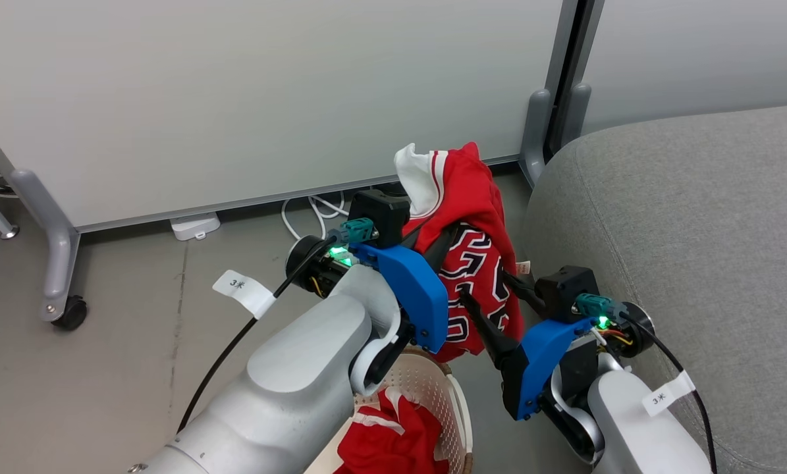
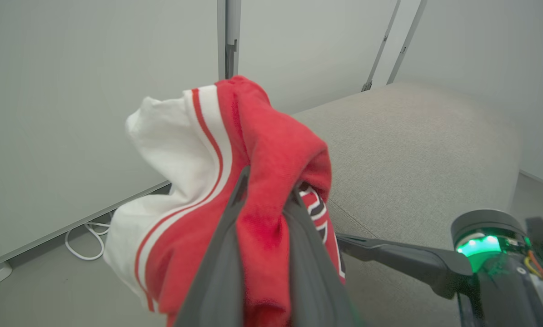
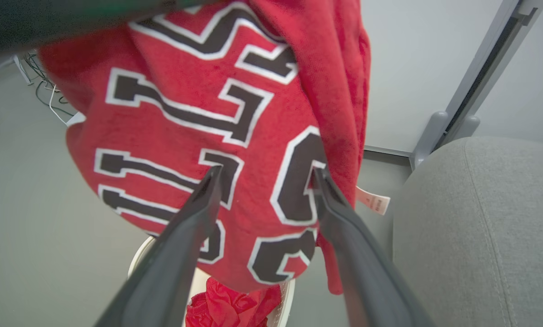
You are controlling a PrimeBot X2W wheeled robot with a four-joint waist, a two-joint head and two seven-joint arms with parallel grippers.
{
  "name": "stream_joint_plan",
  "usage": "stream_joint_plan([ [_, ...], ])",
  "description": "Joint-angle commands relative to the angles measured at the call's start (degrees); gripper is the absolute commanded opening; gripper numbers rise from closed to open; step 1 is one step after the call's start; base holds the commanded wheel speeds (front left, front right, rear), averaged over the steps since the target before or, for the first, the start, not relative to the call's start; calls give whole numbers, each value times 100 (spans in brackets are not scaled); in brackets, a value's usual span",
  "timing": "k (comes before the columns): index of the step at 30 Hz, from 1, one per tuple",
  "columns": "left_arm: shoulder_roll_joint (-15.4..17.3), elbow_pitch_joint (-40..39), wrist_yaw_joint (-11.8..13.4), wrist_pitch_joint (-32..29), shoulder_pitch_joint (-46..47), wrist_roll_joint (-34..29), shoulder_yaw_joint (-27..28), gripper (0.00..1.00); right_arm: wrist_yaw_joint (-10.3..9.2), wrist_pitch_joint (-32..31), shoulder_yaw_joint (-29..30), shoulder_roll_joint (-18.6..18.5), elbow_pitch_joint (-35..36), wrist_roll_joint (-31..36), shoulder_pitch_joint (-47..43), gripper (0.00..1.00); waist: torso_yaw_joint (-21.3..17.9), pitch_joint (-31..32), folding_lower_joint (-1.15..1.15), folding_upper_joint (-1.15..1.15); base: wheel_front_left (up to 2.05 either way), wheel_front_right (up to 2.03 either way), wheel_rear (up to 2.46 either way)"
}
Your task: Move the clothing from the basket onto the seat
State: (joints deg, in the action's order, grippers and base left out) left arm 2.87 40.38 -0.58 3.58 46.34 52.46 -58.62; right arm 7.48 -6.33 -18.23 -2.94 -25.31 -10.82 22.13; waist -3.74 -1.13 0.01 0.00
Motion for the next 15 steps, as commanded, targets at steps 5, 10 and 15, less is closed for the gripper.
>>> stream_joint_plan([
  [5,2,20,-97,22,156,148,-140,0,3,139,-256,-84,-402,-271,399,100,41,-9,-1,0,0,0,0],
  [10,4,-3,-145,77,224,282,-258,0,3,198,-721,-76,-810,-820,709,100,36,-2,-1,0,0,0,0],
  [15,4,36,-127,149,265,371,-364,0,3,375,-1054,-106,-1143,-1177,909,0,19,19,-1,0,0,0,0],
])
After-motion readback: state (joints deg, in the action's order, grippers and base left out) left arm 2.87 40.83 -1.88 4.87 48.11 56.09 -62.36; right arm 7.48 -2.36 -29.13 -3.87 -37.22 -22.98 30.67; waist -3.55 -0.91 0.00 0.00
